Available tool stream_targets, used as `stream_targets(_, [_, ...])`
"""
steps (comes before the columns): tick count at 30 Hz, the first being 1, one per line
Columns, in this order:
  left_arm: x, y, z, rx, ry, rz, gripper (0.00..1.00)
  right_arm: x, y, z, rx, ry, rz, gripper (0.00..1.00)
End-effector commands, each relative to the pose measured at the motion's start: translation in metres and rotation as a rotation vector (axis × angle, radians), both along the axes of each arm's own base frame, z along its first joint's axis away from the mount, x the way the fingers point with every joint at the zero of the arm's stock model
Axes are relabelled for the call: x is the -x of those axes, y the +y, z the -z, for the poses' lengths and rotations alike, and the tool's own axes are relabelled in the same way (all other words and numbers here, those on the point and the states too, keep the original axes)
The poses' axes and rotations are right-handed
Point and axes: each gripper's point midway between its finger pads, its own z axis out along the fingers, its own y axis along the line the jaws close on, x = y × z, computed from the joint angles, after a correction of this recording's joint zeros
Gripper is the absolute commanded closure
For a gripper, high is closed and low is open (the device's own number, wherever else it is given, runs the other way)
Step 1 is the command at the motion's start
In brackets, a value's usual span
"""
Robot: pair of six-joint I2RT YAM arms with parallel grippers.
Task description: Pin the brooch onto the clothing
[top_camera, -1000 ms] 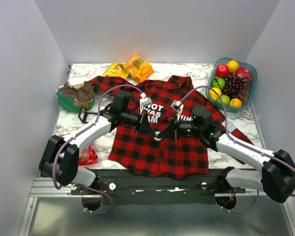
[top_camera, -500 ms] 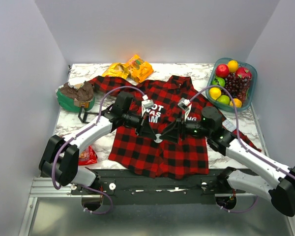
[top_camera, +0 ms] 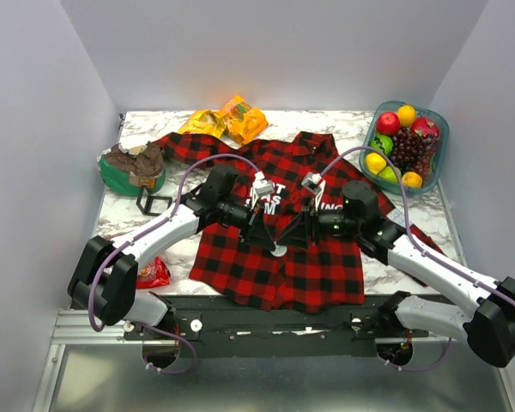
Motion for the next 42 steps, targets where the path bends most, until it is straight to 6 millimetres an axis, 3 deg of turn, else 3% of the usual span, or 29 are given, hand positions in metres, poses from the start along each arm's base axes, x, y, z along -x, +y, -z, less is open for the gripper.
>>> stream_targets(1, [0.005,-0.002,-0.018,0.044,-0.053,0.037,1.00,0.010,0.003,-0.004,-0.004,0.010,-0.086,0.46])
stream_targets(13, [0.006,-0.002,-0.016,0.038,-0.052,0.042,1.00,0.015,0.004,0.015,0.009,0.065,-0.108,0.60])
stream_targets(25, [0.007,-0.002,-0.015,0.036,-0.053,0.046,1.00,0.009,0.007,0.033,0.039,0.098,-0.101,0.65])
stream_targets(36, [0.008,-0.003,-0.012,0.024,-0.048,0.053,1.00,0.010,0.008,0.030,0.017,0.093,-0.101,0.81])
stream_targets(42, [0.012,-0.003,-0.008,0.007,-0.040,0.072,1.00,0.011,0.010,0.030,0.005,0.103,-0.112,0.82])
